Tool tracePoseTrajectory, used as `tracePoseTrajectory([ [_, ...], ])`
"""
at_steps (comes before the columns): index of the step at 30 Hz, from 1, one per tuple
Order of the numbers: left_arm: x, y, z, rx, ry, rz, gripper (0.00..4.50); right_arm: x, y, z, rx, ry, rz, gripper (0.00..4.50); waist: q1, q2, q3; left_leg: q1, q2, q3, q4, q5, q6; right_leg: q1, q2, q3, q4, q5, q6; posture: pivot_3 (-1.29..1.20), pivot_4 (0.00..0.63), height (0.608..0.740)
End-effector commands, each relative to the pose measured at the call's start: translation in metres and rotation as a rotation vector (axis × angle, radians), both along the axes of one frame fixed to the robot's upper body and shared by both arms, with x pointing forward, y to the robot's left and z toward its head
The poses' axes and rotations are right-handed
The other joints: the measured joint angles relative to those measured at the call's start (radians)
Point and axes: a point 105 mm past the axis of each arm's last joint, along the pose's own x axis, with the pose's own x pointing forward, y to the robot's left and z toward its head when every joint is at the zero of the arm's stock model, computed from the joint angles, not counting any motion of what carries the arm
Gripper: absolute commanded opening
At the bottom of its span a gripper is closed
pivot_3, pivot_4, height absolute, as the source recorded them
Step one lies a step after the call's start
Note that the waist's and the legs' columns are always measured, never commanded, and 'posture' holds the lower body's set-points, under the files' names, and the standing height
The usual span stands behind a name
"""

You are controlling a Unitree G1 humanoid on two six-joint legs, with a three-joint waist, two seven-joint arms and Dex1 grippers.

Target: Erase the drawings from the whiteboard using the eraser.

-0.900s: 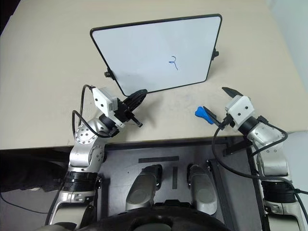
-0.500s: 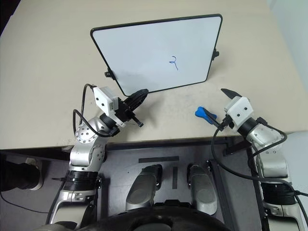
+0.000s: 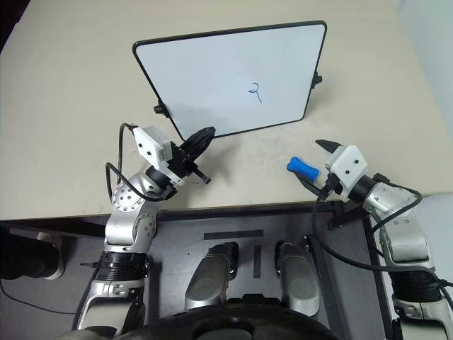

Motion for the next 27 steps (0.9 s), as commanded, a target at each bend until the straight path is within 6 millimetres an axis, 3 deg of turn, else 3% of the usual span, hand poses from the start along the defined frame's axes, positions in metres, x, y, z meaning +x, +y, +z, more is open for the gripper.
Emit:
tracePoseTrajectory([
  [1,-0.004,0.008,0.008,0.003,-0.044,0.023,0.00,-0.003,0.004,0.003,-0.012,0.011,0.048,4.48,0.000,0.000,0.000,0.000,0.000,0.000,0.000,0.000,0.000,0.000,0.000,0.000,0.000,0.000,0.000,0.00,0.150,0.740],
  [12,-0.010,0.006,0.006,-0.004,-0.036,0.023,0.00,-0.010,0.012,-0.017,-0.016,0.100,0.072,4.48,0.001,0.000,0.000,0.000,0.000,0.000,0.000,0.000,0.000,0.000,0.000,0.000,0.000,0.000,0.000,0.00,0.150,0.740],
  [20,-0.011,0.003,0.005,-0.007,-0.035,0.024,0.00,-0.003,0.013,-0.038,-0.042,0.140,0.051,4.48,0.001,0.000,0.000,0.001,0.000,0.000,0.000,0.000,0.000,0.001,0.000,0.000,0.000,0.000,0.000,0.00,0.150,0.740],
  [23,-0.011,0.004,0.006,-0.006,-0.037,0.026,0.00,0.003,0.011,-0.037,-0.040,0.131,0.032,3.91,0.001,0.000,0.000,0.002,0.000,0.000,0.000,0.000,0.000,0.001,0.000,0.000,0.000,0.000,0.000,0.00,0.150,0.740],
  [27,-0.010,0.004,0.006,-0.005,-0.039,0.027,0.00,0.006,0.009,-0.038,-0.050,0.127,0.020,2.50,0.001,0.000,0.000,0.002,0.000,0.000,0.000,0.000,0.000,0.002,0.000,0.000,0.001,0.000,0.000,0.00,0.150,0.740],
])
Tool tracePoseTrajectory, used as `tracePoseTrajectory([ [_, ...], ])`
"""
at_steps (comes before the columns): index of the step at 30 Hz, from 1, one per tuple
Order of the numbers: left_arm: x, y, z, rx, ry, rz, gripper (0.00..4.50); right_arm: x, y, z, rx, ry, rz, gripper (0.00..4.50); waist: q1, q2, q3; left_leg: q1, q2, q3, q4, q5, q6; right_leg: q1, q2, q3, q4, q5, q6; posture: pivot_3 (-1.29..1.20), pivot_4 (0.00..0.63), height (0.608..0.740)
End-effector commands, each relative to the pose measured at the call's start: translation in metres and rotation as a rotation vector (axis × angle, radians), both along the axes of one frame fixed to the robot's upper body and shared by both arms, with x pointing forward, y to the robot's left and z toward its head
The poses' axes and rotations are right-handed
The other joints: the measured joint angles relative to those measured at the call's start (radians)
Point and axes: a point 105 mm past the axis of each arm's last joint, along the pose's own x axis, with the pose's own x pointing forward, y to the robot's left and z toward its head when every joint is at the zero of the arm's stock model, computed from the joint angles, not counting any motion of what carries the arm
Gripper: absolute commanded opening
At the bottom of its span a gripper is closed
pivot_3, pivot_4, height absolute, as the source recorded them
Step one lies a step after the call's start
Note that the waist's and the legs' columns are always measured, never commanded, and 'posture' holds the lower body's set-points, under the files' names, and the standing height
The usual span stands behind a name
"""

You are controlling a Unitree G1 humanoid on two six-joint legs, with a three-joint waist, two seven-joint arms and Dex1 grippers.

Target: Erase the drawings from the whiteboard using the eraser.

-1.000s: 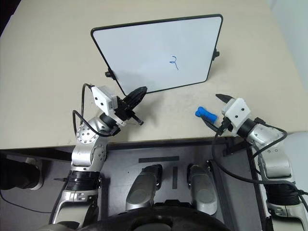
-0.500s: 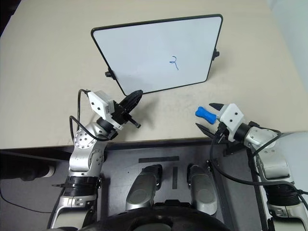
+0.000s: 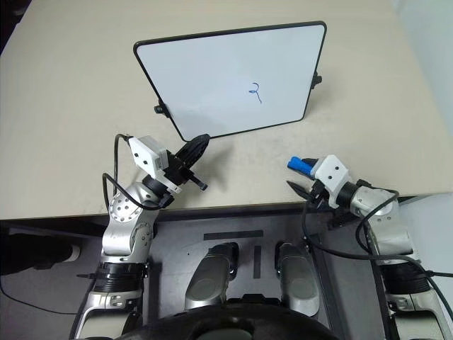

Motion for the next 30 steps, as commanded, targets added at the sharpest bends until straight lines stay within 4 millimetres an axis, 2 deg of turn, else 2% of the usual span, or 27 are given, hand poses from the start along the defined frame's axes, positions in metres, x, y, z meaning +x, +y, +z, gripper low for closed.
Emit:
tracePoseTrajectory([
  [1,-0.001,-0.002,0.013,-0.005,-0.057,-0.005,0.00,0.000,0.001,-0.003,-0.013,0.001,0.007,2.13,0.000,0.000,0.000,0.000,0.000,0.000,0.000,0.000,0.000,0.000,0.000,0.000,0.000,0.000,0.000,0.00,0.150,0.740],
  [7,0.001,-0.003,0.013,-0.005,-0.061,-0.007,0.00,0.004,0.002,0.005,-0.019,-0.045,0.013,0.05,-0.001,0.000,0.000,0.004,0.000,0.000,-0.001,-0.001,-0.001,0.003,0.000,0.000,0.000,-0.001,0.000,0.00,0.150,0.740],
  [10,0.002,-0.004,0.014,-0.005,-0.064,-0.008,0.00,0.010,0.009,0.025,-0.026,-0.147,0.041,0.01,-0.001,0.000,0.000,0.004,0.000,0.000,-0.001,0.000,-0.001,0.004,0.000,0.000,0.000,-0.001,0.000,0.00,0.150,0.740],
  [14,0.004,-0.004,0.015,-0.005,-0.069,-0.010,0.00,0.022,0.034,0.064,-0.007,-0.314,0.128,0.01,-0.005,0.000,0.000,0.005,0.000,0.000,-0.001,0.000,0.000,0.004,0.000,0.000,0.000,0.000,0.000,0.00,0.150,0.740],
  [16,0.006,-0.005,0.016,-0.006,-0.071,-0.011,0.00,0.028,0.044,0.077,-0.016,-0.372,0.164,0.01,-0.010,0.000,0.000,0.005,0.000,0.000,-0.001,0.000,0.000,0.004,0.000,0.000,0.000,0.000,0.000,0.00,0.150,0.740],
  [19,0.007,-0.007,0.016,-0.007,-0.075,-0.014,0.00,0.049,0.062,0.110,-0.011,-0.511,0.206,0.01,-0.010,0.000,0.000,0.005,0.000,0.000,-0.001,0.000,0.000,0.003,0.000,0.000,0.001,0.000,-0.002,0.00,0.150,0.740],
  [21,0.008,-0.007,0.017,-0.009,-0.078,-0.014,0.00,0.060,0.070,0.123,-0.030,-0.591,0.226,0.01,-0.010,0.000,0.000,0.005,0.000,0.000,-0.001,0.000,0.000,0.002,0.000,0.000,0.000,0.005,-0.010,0.00,0.150,0.740],
  [27,0.007,-0.006,0.019,-0.016,-0.093,0.004,0.00,0.087,0.074,0.121,-0.109,-0.713,0.261,0.01,0.001,0.000,0.000,0.000,0.000,-0.001,-0.002,-0.002,-0.001,-0.004,-0.001,-0.001,0.000,0.005,-0.012,0.00,0.150,0.740],
  [30,0.006,-0.004,0.019,-0.017,-0.098,0.018,0.00,0.095,0.072,0.107,-0.156,-0.719,0.270,0.01,0.000,0.001,0.000,-0.003,0.000,-0.001,-0.002,-0.003,-0.001,-0.008,-0.002,-0.001,0.001,0.006,-0.014,0.00,0.150,0.740],
])
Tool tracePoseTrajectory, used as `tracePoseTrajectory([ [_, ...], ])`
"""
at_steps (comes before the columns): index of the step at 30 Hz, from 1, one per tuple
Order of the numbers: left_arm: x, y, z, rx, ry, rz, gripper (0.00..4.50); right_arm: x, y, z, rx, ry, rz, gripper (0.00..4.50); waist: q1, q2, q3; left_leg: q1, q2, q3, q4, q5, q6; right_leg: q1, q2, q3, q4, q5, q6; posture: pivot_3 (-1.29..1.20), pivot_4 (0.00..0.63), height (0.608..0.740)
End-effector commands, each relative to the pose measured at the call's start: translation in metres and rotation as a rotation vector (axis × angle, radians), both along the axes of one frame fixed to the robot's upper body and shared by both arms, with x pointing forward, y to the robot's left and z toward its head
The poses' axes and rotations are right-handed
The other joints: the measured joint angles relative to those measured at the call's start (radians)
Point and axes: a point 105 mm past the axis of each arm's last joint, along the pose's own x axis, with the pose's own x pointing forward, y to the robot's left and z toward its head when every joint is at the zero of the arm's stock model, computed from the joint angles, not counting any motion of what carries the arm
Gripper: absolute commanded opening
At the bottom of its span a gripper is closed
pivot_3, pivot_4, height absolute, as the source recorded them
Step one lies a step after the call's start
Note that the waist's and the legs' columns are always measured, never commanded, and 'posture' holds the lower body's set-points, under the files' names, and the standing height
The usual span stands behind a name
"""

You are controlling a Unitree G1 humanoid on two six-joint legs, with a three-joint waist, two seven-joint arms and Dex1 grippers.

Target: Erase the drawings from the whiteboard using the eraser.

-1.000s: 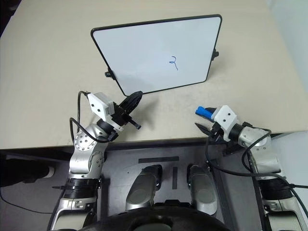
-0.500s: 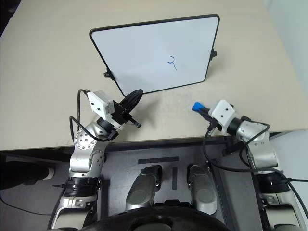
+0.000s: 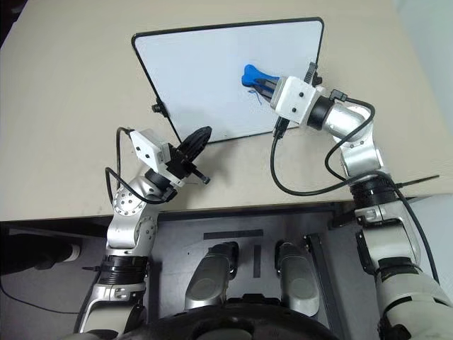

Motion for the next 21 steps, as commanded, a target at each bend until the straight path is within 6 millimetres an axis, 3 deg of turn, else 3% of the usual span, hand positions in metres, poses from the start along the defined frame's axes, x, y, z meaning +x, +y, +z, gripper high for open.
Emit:
tracePoseTrajectory([
  [1,-0.003,0.001,0.010,0.003,-0.052,0.012,0.00,0.007,-0.002,-0.007,-0.035,-0.045,-0.006,0.01,-0.001,0.000,0.000,0.000,0.000,0.000,0.000,0.000,0.000,0.000,0.000,0.000,0.001,0.000,0.000,0.00,0.150,0.740],
  [8,-0.004,0.002,0.011,0.005,-0.058,0.019,0.00,0.015,0.000,-0.044,-0.070,0.024,-0.024,0.01,-0.007,0.000,0.000,0.002,0.000,0.000,0.000,0.000,-0.001,0.000,0.000,0.000,0.004,0.005,-0.005,0.00,0.150,0.740],
  [12,-0.005,0.002,0.011,0.008,-0.059,0.016,0.00,0.019,0.001,-0.054,-0.081,0.040,-0.039,0.01,-0.010,0.001,0.000,0.004,0.000,-0.001,0.000,-0.002,-0.004,0.000,0.000,0.000,0.005,0.008,-0.008,0.00,0.150,0.740],
  [15,-0.005,0.001,0.011,0.010,-0.058,0.010,0.00,0.023,0.002,-0.048,-0.061,0.007,-0.063,0.01,-0.011,0.001,0.001,0.004,0.000,-0.001,0.000,-0.001,-0.005,0.000,0.000,0.000,0.005,0.009,-0.009,0.00,0.150,0.740],
  [21,-0.004,-0.002,0.012,0.009,-0.056,-0.001,0.00,0.028,-0.002,-0.016,0.010,-0.156,-0.105,0.01,-0.013,0.002,0.001,0.003,0.001,-0.001,0.000,-0.001,-0.005,-0.002,0.000,0.000,0.005,0.009,-0.009,0.00,0.150,0.740],
])
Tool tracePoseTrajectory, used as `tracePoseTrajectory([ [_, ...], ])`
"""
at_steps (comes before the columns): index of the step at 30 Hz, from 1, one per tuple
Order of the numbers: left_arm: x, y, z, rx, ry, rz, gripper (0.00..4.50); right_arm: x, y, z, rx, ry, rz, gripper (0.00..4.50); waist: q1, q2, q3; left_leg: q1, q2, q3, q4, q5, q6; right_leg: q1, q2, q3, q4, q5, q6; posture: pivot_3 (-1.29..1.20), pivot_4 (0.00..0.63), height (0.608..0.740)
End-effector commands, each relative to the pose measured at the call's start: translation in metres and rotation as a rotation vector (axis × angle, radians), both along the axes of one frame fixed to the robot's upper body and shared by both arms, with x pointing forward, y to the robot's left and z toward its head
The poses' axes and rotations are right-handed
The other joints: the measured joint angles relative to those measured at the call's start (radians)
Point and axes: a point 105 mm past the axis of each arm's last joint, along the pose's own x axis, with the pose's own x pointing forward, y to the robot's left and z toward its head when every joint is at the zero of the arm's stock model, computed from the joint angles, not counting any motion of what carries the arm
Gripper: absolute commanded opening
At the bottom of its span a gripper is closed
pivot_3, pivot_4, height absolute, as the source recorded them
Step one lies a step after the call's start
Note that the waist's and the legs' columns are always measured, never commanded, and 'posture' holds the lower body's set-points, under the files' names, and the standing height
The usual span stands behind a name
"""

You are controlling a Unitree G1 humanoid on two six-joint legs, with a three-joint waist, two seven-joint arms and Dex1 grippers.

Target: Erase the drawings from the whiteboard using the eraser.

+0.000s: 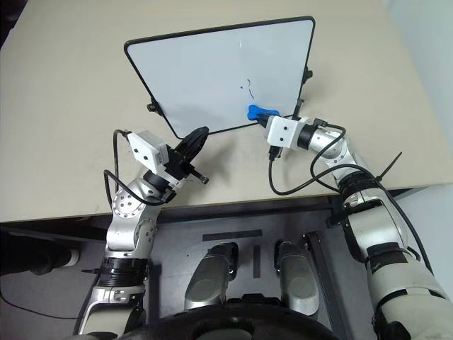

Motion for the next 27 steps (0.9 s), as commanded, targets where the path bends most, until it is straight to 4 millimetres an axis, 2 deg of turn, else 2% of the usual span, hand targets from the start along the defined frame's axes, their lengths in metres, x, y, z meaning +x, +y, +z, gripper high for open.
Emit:
tracePoseTrajectory([
  [1,-0.002,-0.005,0.014,0.007,-0.057,-0.022,0.00,0.010,-0.003,0.055,0.116,-0.204,-0.040,0.01,-0.002,0.000,0.000,-0.001,0.000,0.000,0.000,0.000,0.000,-0.001,0.000,0.000,0.000,0.000,0.000,0.00,0.150,0.740],
  [7,-0.001,-0.006,0.014,0.005,-0.056,-0.029,0.00,0.007,-0.004,0.076,0.167,-0.308,-0.035,0.01,-0.009,0.001,0.000,-0.003,0.000,0.000,0.000,0.000,0.000,-0.003,0.000,0.000,0.000,0.001,0.001,0.00,0.150,0.740],
  [13,0.001,-0.007,0.014,0.002,-0.057,-0.033,0.00,0.001,0.007,0.092,0.205,-0.356,0.017,0.01,-0.010,0.001,0.000,-0.003,0.000,0.000,-0.001,-0.001,-0.001,-0.004,0.000,0.000,0.000,0.002,0.000,0.00,0.150,0.740],
  [17,0.001,-0.009,0.014,0.000,-0.059,-0.036,0.00,0.001,0.010,0.075,0.161,-0.308,0.022,0.01,-0.009,0.001,0.000,-0.003,0.000,0.000,-0.001,0.000,-0.001,-0.003,0.000,0.000,-0.003,0.001,0.001,0.00,0.150,0.740],
  [21,0.001,-0.009,0.014,-0.001,-0.062,-0.037,0.00,0.003,0.008,0.042,0.076,-0.220,0.002,0.01,-0.010,0.001,0.000,-0.003,0.000,0.000,-0.001,0.000,0.000,-0.003,0.000,0.000,-0.006,0.001,0.002,0.00,0.150,0.740],
  [27,0.002,-0.009,0.014,0.000,-0.063,-0.038,0.00,0.002,0.007,0.025,0.054,-0.175,-0.010,0.01,-0.010,0.001,0.000,-0.003,0.000,0.000,-0.001,-0.001,-0.001,-0.003,0.000,0.000,-0.006,0.002,0.002,0.00,0.150,0.740],
])
